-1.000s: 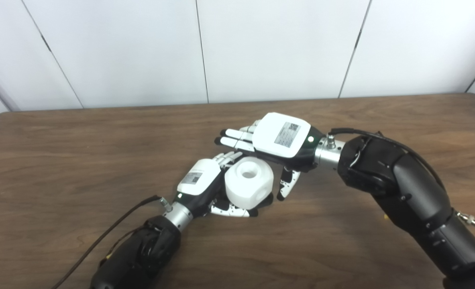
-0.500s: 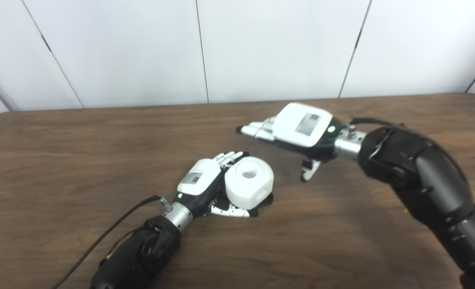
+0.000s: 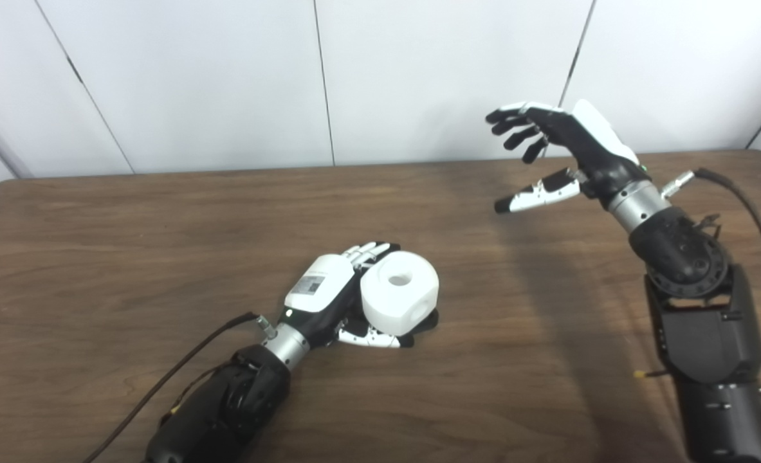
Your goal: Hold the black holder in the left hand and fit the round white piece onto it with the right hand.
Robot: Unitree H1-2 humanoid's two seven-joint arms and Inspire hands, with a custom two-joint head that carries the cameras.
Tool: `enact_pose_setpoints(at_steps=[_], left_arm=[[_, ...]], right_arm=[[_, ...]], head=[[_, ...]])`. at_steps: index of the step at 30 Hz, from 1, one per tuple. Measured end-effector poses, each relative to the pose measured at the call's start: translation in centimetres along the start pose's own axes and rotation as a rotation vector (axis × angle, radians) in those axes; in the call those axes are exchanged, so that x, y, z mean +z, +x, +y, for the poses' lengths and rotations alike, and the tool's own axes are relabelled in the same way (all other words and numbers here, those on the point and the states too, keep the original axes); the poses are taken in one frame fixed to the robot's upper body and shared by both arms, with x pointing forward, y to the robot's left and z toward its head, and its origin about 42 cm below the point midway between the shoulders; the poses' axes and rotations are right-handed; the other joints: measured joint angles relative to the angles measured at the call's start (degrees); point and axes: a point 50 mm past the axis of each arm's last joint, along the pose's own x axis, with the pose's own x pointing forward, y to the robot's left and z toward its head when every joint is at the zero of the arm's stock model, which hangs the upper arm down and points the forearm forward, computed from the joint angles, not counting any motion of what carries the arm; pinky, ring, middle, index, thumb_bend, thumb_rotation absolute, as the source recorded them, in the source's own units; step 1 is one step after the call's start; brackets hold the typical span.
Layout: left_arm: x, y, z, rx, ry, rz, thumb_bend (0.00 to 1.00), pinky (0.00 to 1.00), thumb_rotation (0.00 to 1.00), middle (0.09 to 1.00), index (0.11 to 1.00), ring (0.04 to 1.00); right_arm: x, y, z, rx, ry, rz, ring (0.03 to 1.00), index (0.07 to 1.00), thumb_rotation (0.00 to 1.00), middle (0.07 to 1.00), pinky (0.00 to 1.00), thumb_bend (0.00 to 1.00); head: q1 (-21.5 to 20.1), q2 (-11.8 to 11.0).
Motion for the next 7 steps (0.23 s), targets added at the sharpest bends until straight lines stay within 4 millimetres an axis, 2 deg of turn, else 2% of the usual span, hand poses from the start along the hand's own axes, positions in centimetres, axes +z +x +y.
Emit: enact_pose_setpoints(at_steps=[3,7], left_arm=[[0.0,0.1,0.0,-0.001,0.001,-0.001,0.52,0.94,0.06,0.919,0.484,0.940],[-0.1,0.0,0.0,-0.001,-0.001,0.001,0.52,0.94,0.06,0.920,0.488,0.932]], right_arm=[[-1.2,-1.1,0.4,-0.021,0.037,0.044,0.659,0.772,0.12,0.757,0.58,0.65],[-2.9,-2.6,0.8,-0.076,0.027,0.104,0.630,0.769,0.08,0.768,0.54,0.67]], head=[[-0.1,-0.2],[-0.2,-0.4]])
